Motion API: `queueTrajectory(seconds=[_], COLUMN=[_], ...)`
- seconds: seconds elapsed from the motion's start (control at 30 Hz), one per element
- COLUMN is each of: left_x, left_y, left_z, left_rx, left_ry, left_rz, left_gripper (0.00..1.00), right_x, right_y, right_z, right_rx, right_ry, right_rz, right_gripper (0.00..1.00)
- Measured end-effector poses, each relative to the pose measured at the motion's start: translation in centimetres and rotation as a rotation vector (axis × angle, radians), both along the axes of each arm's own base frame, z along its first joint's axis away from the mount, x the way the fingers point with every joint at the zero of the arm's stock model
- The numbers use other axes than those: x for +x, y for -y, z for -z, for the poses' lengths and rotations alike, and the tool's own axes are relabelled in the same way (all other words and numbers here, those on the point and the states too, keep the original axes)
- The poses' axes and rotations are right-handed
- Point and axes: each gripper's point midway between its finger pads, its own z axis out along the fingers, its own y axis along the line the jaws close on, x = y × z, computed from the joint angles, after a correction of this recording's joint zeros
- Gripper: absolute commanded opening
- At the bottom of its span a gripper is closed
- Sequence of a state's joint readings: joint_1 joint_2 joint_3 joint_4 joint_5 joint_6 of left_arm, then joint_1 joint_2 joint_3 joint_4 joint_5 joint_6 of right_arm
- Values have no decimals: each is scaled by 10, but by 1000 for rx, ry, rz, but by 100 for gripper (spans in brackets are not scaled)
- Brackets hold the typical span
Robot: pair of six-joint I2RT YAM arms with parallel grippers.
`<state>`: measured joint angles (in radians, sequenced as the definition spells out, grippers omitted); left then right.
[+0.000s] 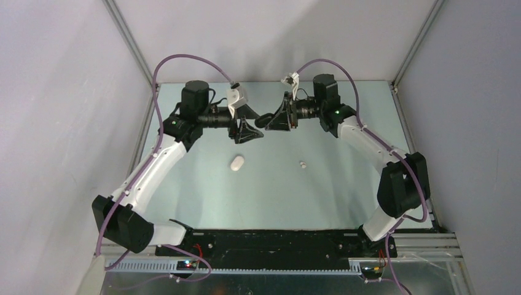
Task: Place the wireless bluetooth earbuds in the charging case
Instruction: Close the charging case, then place the charging case at the center of the board.
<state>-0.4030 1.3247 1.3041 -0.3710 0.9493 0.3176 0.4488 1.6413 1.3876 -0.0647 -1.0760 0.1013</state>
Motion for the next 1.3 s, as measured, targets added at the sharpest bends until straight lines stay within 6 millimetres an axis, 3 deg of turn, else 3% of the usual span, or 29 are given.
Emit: queueTrajectory(seconds=[0.17,0.4,0.6,0.73,0.87,0.97,1.07,1.23,1.3], left_x=[0,38,62,55,46,37,28,24,25], left_y=[1,-22,-63,-87,-104,-120,-133,-142,-143], left_z=[1,9,11,27,47,67,87,112,120], left_rx=[10,113,164,226,324,424,517,602,616], left_ry=[13,83,89,42,-16,-56,-90,-165,-202], left_rz=[0,-249,-492,-587,-632,-660,-671,-682,-693], left_gripper=[72,79,80,83,83,84,84,82,82], right_x=[12,24,46,58,63,80,86,88,87], right_y=[-4,13,64,93,103,108,125,155,159], right_z=[6,22,79,122,162,188,217,250,254], right_rx=[8,-22,-161,-247,-320,-349,-386,-465,-481], right_ry=[-61,-95,-277,-417,-553,-638,-737,-818,-818], right_rz=[38,88,248,343,378,402,456,554,563], right_gripper=[0,0,0,0,0,0,0,0,8])
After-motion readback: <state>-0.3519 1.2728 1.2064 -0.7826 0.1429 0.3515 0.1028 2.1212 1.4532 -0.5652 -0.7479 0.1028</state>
